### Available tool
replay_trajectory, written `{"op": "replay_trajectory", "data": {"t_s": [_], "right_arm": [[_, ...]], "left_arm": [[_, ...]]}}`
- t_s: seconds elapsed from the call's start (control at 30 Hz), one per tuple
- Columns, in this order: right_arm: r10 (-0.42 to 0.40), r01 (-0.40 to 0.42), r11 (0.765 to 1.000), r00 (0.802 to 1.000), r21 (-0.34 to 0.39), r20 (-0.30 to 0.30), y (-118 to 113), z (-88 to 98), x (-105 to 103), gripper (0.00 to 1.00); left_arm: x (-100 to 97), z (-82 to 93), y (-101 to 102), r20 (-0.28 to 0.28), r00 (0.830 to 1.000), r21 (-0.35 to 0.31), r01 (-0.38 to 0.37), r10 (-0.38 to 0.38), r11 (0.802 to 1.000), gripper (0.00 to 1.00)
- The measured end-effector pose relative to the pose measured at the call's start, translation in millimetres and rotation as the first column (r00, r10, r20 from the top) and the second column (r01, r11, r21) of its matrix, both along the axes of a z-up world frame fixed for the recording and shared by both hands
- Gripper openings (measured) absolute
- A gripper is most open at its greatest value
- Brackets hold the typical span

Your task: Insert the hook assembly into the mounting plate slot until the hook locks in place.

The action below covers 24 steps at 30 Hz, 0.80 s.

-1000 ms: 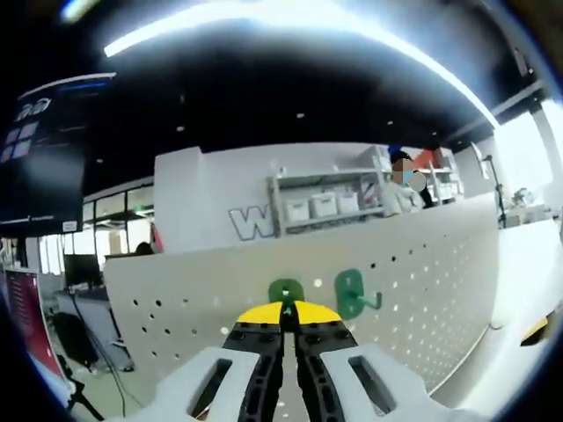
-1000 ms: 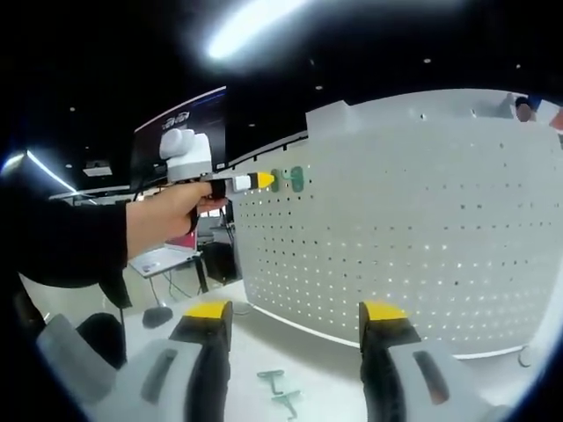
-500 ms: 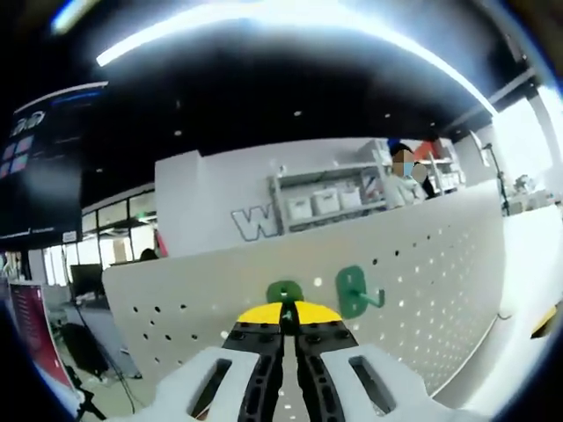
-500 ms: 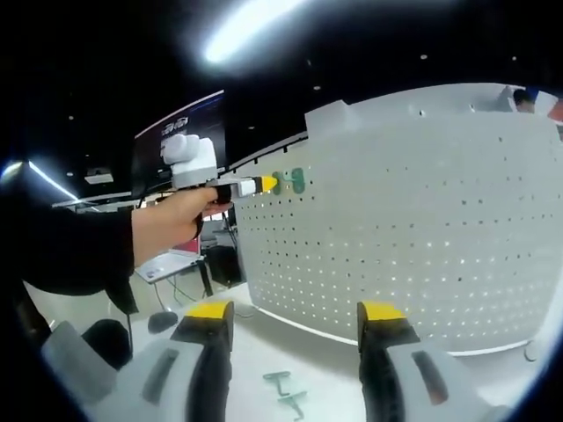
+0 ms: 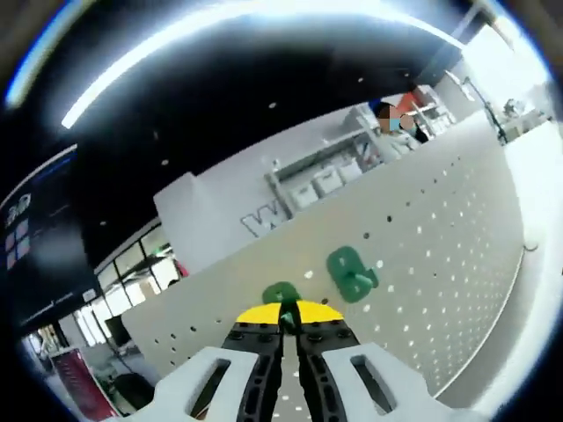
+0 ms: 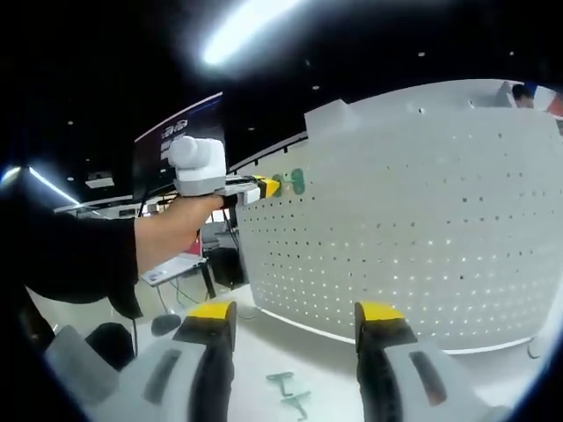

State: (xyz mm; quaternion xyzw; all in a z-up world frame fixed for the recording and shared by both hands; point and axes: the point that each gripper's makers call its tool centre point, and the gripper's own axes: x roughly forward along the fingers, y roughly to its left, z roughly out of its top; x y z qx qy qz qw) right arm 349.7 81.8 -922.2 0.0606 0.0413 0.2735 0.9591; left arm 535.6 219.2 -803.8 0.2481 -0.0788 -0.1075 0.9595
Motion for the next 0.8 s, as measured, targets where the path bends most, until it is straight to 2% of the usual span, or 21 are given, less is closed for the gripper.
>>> {"op": "replay_trajectory", "data": {"t_s": [0.1,0.2,0.23,0.27,0.3,0.33,0.37,0.43,0.47,0.8], "right_arm": [[-0.002,0.002,1.000,1.000,0.005,0.002,-0.8,1.1,-0.1,0.52],[-0.001,0.001,1.000,1.000,0.005,0.000,-0.5,0.8,-0.1,0.52],[0.001,-0.001,1.000,1.000,0.006,0.000,-0.2,0.9,-0.2,0.52],[0.001,-0.001,1.000,1.000,0.006,0.000,0.1,1.0,-0.3,0.52],[0.002,-0.002,1.000,1.000,0.005,0.001,0.3,0.8,-0.4,0.52],[0.003,-0.003,1.000,1.000,0.004,0.000,0.6,0.6,-0.4,0.52],[0.004,-0.004,1.000,1.000,0.004,-0.001,0.9,0.2,-0.4,0.51],[0.006,-0.006,1.000,1.000,0.004,-0.003,1.5,-0.2,-0.3,0.51],[0.007,-0.007,1.000,1.000,0.003,-0.004,2.0,-0.5,-0.4,0.51],[0.003,-0.003,1.000,1.000,-0.001,0.000,0.9,0.0,-0.6,0.51]], "left_arm": [[0.0,0.5,2.5,-0.011,1.000,-0.050,0.006,-0.006,0.999,0.04],[0.0,0.5,2.7,-0.014,1.000,-0.061,0.009,-0.010,0.998,0.04],[-0.3,0.8,3.5,-0.017,1.000,-0.083,0.017,-0.018,0.996,0.04],[-0.8,0.3,2.7,-0.034,0.998,-0.185,0.046,-0.053,0.982,0.05],[-0.7,0.7,3.6,-0.044,0.996,-0.254,0.061,-0.075,0.965,0.05],[-0.9,0.5,4.9,-0.068,0.992,-0.333,0.074,-0.102,0.940,0.05],[-1.2,0.4,5.5,-0.076,0.992,-0.332,0.072,-0.103,0.940,0.05],[-0.8,0.6,6.2,-0.067,0.994,-0.285,0.068,-0.090,0.956,0.06],[-0.8,0.3,5.3,-0.064,0.994,-0.279,0.069,-0.090,0.958,0.06],[-4.6,-13.2,2.8,-0.086,0.991,-0.267,0.077,-0.103,0.961,0.08]]}}
